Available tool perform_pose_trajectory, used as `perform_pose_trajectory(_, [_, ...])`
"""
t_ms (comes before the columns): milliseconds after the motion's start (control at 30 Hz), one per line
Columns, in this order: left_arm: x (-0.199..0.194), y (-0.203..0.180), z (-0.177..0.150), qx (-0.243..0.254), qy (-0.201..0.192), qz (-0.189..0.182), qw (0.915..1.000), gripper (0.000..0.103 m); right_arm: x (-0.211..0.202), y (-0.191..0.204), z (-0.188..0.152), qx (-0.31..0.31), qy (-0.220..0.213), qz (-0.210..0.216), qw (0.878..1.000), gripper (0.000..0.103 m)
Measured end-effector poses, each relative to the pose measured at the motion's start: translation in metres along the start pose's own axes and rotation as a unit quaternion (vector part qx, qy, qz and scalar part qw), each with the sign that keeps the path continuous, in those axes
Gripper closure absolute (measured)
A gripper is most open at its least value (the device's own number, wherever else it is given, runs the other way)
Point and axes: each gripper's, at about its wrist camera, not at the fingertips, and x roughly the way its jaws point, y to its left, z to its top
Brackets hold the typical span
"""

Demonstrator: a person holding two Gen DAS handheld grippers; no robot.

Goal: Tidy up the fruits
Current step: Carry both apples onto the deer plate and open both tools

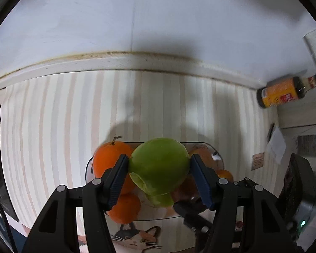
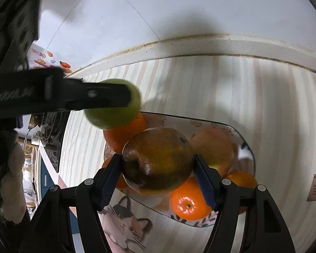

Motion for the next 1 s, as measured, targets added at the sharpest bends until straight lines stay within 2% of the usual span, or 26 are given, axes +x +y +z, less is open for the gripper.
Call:
perform_pose_trajectory(167, [0.024, -0.011, 0.005, 0.036, 0.033, 0.028, 0.9984, 0.045, 0.01, 0.007, -0.002, -0.004, -0.003, -0.004, 1.0, 0.032])
perform_pose_trajectory(300, [0.038, -0.009, 0.005, 0.039, 0.058, 0.025, 0.9972, 0.045, 0.004, 0.003, -0.008, 0.006, -0.008, -0.003, 1.0, 0.032])
perform_pose_trajectory(400, [0.042, -0.011, 0.005, 0.05, 0.059, 0.024, 0.9967, 0.045, -0.008, 0.001, -0.015, 0.012, -0.016, 0.003, 1.0, 0.032])
perform_pose_trajectory(600, [0.047, -0.026, 0.001, 0.084, 0.075, 0.051, 0.9923, 0.044, -0.026, -0.006, -0.024, 0.019, -0.025, -0.004, 0.999, 0.032])
perform_pose_trajectory(667, [0.048, -0.028, -0.001, 0.084, 0.084, 0.05, 0.9917, 0.044, -0.029, -0.007, -0.026, 0.021, -0.028, -0.007, 0.999, 0.032])
perform_pose_trajectory(867, [0.041, -0.025, -0.008, 0.073, 0.063, 0.06, 0.9936, 0.044, -0.029, -0.01, -0.031, 0.033, -0.031, -0.009, 0.999, 0.032])
perform_pose_trajectory(933, [0.03, -0.019, -0.013, 0.058, 0.042, 0.061, 0.9955, 0.036, -0.028, -0.008, -0.033, 0.031, -0.031, -0.008, 0.999, 0.032])
perform_pose_trajectory(1000, [0.019, -0.012, -0.025, 0.046, 0.019, 0.062, 0.9968, 0.021, -0.025, -0.005, -0.035, 0.03, -0.029, -0.005, 0.999, 0.032])
